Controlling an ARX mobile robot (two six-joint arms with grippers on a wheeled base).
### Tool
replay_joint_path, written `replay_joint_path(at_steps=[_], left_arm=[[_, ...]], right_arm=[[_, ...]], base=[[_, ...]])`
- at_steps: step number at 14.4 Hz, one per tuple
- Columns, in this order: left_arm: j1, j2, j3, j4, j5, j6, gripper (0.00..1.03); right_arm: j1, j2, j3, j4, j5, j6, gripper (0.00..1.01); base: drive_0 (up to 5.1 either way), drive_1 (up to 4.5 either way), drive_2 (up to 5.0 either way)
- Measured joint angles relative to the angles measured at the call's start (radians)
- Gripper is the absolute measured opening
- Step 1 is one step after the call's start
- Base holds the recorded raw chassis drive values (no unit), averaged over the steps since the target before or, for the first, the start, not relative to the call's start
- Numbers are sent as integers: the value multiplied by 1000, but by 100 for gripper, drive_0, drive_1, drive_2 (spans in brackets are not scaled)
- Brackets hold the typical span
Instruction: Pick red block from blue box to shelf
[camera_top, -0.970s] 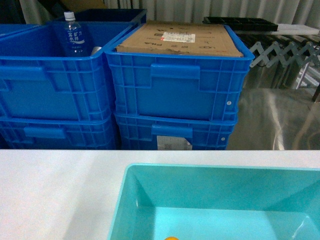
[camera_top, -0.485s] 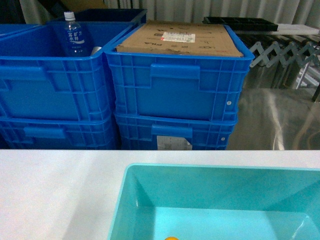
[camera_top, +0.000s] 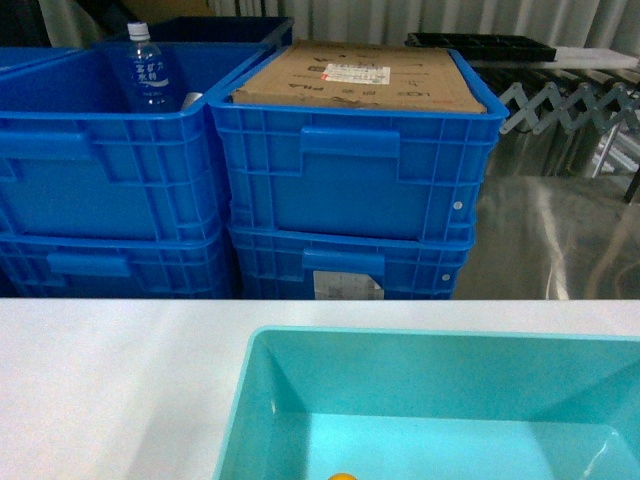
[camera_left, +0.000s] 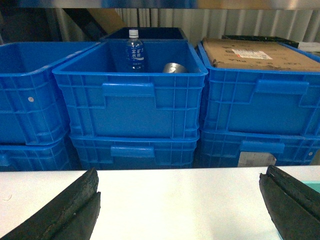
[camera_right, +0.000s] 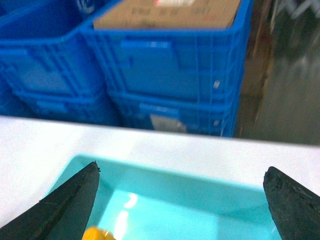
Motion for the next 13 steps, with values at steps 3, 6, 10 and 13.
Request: replay_joint_path(at_steps=[3, 6, 10, 13], left_arm=[[0, 0, 0, 0, 0, 0, 98], [0, 0, 0, 0, 0, 0, 98], [0, 0, 0, 0, 0, 0, 98], [0, 0, 0, 0, 0, 0, 98]], right_arm=[[59, 165, 91, -63, -4, 107, 98], [137, 266, 145, -132, 82, 192, 98], [258, 389, 188, -196, 238, 245, 98], [297, 462, 204, -190, 309, 255, 98]], base=[[0, 0, 0], [0, 0, 0], [0, 0, 0], [0, 0, 0]])
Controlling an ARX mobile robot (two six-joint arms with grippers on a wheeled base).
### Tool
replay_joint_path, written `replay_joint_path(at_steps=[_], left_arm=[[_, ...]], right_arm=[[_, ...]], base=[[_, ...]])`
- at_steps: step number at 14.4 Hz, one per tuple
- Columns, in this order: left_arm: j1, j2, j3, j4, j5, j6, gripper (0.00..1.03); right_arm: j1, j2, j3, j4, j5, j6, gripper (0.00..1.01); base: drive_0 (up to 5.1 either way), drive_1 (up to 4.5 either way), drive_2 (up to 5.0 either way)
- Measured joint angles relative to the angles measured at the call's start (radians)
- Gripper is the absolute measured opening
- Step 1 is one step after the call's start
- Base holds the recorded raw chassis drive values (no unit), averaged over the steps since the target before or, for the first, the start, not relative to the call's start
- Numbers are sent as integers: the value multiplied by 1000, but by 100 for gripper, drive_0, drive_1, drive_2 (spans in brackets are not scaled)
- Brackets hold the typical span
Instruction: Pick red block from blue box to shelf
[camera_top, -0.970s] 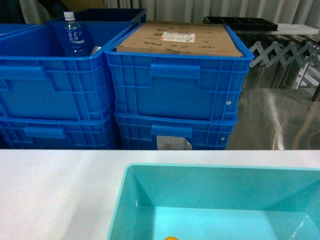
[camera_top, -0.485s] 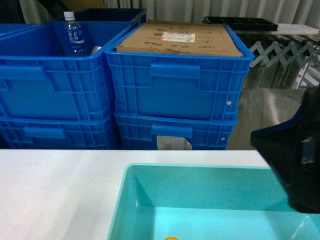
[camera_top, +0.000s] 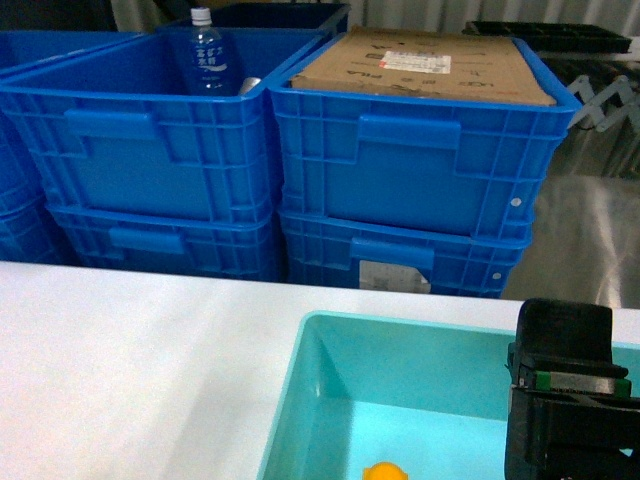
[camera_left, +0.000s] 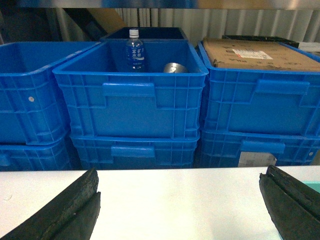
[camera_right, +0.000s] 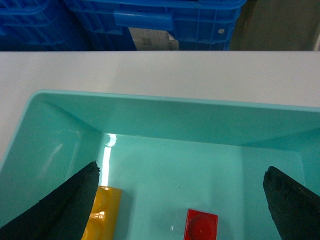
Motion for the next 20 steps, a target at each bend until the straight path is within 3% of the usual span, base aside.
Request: replay_joint_path(at_steps=[3, 5, 7, 8, 9, 13, 20], left_arm=[[0, 0, 0, 0, 0, 0, 98], [0, 0, 0, 0, 0, 0, 98], [0, 0, 0, 0, 0, 0, 98], [0, 0, 0, 0, 0, 0, 98], [0, 0, 0, 0, 0, 0, 98], [0, 0, 0, 0, 0, 0, 98], [0, 0, 0, 0, 0, 0, 98]], right_arm=[[-6, 61, -13, 50, -2, 33, 98], [-82, 43, -62, 85, -23, 75, 98], [-154, 12, -137, 114, -18, 95, 98], [-170, 2, -171, 114, -38, 102, 98], [-155, 0, -193, 110, -68, 103, 98], [-50, 29, -203, 127, -90, 135, 98], [-67, 171, -222, 221, -81, 159, 98]], base=[[0, 0, 0], [0, 0, 0], [0, 0, 0], [0, 0, 0], [0, 0, 0], [0, 0, 0], [0, 0, 0]])
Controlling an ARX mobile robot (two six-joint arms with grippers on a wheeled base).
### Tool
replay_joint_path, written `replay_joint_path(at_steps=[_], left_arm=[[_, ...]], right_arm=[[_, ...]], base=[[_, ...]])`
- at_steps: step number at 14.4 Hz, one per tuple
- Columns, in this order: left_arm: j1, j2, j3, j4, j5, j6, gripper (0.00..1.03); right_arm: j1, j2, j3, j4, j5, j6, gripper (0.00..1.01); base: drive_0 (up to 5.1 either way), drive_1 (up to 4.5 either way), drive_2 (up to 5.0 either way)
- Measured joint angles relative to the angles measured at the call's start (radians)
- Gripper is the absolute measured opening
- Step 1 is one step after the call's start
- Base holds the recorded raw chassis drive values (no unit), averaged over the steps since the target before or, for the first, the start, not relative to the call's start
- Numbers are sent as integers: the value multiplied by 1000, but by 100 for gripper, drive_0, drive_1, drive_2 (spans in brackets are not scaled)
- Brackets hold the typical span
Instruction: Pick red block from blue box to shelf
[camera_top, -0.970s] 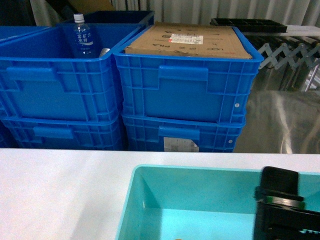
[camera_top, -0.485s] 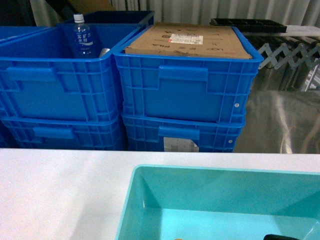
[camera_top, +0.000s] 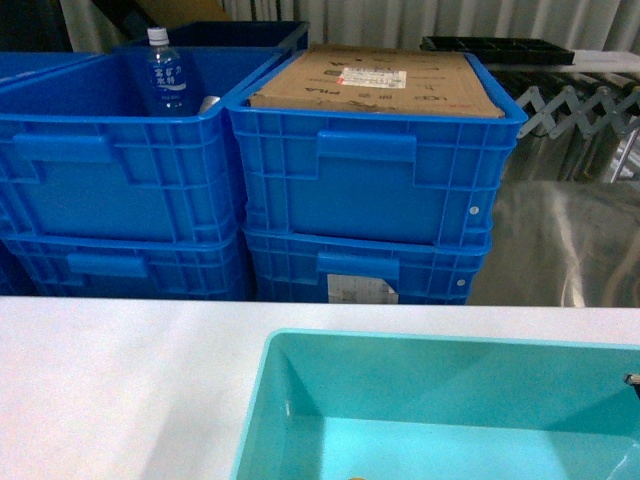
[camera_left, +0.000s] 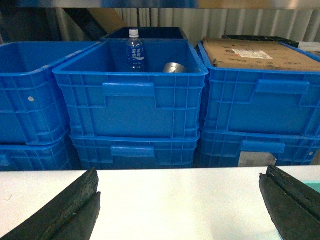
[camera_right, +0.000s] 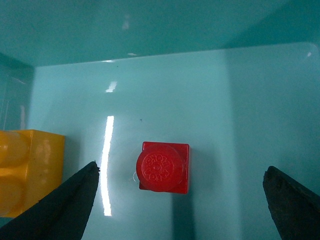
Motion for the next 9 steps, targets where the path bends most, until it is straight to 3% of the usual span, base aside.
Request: replay_joint_path(at_steps=[6, 9], left_arm=[[0, 0, 0, 0, 0, 0, 98], [0, 0, 0, 0, 0, 0, 98]], right_arm=[[2, 109, 0, 105, -16, 1, 98], [-17, 180, -7, 163, -16, -18, 98]], base=[[0, 0, 0], [0, 0, 0]])
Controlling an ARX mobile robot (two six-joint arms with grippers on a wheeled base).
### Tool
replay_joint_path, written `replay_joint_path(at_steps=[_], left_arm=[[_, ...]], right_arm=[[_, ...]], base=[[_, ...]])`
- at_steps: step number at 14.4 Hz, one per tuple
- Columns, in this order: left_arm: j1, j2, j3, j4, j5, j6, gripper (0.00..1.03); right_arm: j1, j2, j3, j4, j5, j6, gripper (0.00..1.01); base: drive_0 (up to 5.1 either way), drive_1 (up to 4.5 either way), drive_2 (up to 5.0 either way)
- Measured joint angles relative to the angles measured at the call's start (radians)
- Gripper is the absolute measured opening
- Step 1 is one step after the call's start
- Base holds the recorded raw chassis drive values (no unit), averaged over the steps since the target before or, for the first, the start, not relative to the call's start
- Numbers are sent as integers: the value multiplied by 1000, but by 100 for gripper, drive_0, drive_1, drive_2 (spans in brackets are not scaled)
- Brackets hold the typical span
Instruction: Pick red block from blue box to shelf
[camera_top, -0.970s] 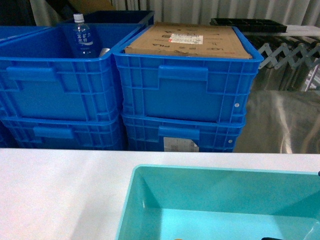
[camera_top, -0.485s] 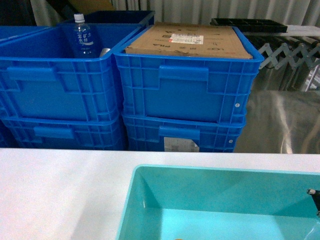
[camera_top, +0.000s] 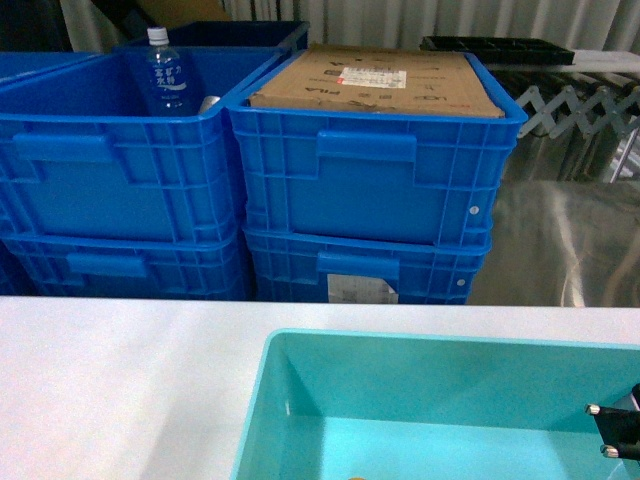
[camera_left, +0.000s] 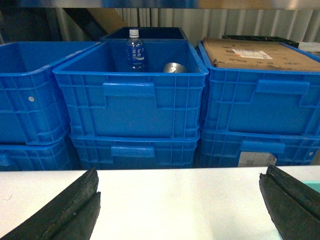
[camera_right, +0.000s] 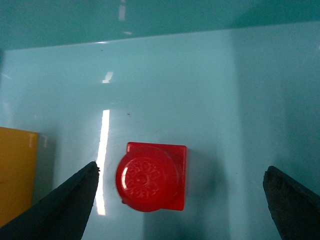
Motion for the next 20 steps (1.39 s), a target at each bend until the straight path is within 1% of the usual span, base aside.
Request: replay_joint_path(at_steps=[2, 4, 5, 6, 8, 10, 13, 15, 17, 19, 20], left_arm=[[0, 0, 0, 0, 0, 0, 98], [0, 0, 0, 0, 0, 0, 98], [0, 0, 0, 0, 0, 0, 98], [0, 0, 0, 0, 0, 0, 98], [0, 0, 0, 0, 0, 0, 98], [0, 0, 0, 0, 0, 0, 98], [0, 0, 0, 0, 0, 0, 98], [0, 0, 0, 0, 0, 0, 98], [0, 0, 0, 0, 0, 0, 98], [0, 0, 0, 0, 0, 0, 98], [0, 0, 0, 0, 0, 0, 98]], right_arm=[[-8, 45, -1, 18, 22, -8, 98], [-7, 62, 4, 13, 30, -11, 98], [1, 63, 21, 9, 40, -20, 98], [22, 63, 41, 7, 47, -31, 98], [34, 79, 50, 16, 56, -42, 98], [34, 118, 53, 18, 55, -40, 98], [32, 191, 53, 100, 61, -41, 98], [34, 228, 53, 158, 82, -52, 96], [39, 241, 54, 179, 97, -64, 75], [39, 245, 52, 219, 75, -67, 53], [37, 249, 48, 245, 67, -74, 42]], base=[[0, 0, 0], [0, 0, 0], [0, 0, 0], [0, 0, 0], [0, 0, 0], [0, 0, 0], [0, 0, 0], [0, 0, 0], [0, 0, 0], [0, 0, 0], [0, 0, 0]])
